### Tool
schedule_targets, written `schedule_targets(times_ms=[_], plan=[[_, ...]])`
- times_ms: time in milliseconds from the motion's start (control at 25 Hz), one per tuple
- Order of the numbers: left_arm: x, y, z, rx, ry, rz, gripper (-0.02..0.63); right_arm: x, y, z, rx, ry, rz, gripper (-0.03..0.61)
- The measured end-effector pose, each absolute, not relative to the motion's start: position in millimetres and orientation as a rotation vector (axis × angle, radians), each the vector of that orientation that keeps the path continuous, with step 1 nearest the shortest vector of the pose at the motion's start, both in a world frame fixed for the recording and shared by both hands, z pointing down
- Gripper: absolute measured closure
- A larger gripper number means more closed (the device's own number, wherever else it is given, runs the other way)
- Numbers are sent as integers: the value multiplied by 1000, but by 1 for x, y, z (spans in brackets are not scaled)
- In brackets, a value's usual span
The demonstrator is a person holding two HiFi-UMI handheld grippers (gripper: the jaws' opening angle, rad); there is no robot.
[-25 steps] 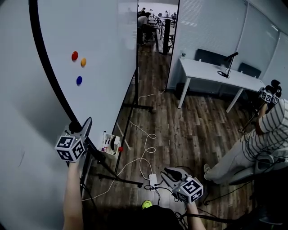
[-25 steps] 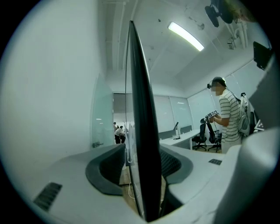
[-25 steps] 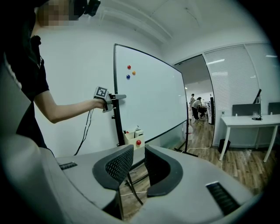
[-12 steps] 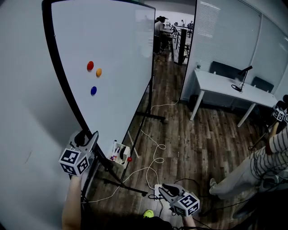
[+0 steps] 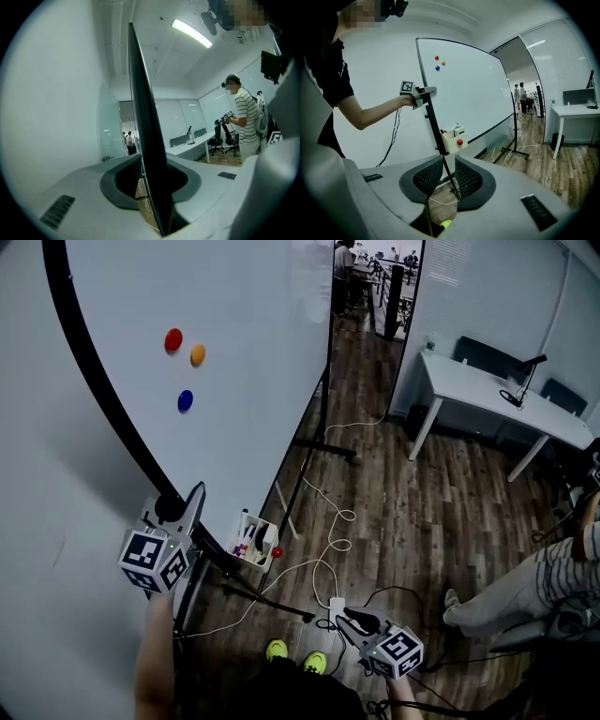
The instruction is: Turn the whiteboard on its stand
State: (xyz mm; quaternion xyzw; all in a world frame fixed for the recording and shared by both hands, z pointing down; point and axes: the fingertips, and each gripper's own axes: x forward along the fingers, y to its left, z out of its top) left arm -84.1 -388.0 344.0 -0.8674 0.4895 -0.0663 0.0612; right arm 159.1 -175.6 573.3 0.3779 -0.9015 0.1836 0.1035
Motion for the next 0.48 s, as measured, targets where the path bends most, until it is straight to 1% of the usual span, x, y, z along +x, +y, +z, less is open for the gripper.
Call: schedule_targets(times_ms=[160, 320, 480], plan=[[-82, -397, 346, -2630, 1463, -202, 520, 155, -191, 581, 1119, -2645, 546, 503], [-82, -400, 349, -2628, 1471, -180, 522, 162, -203, 590, 1144, -2607, 537, 503], [-78, -399, 335, -2649, 1492, -157, 522, 173, -217, 570, 1175, -2604, 543, 505]])
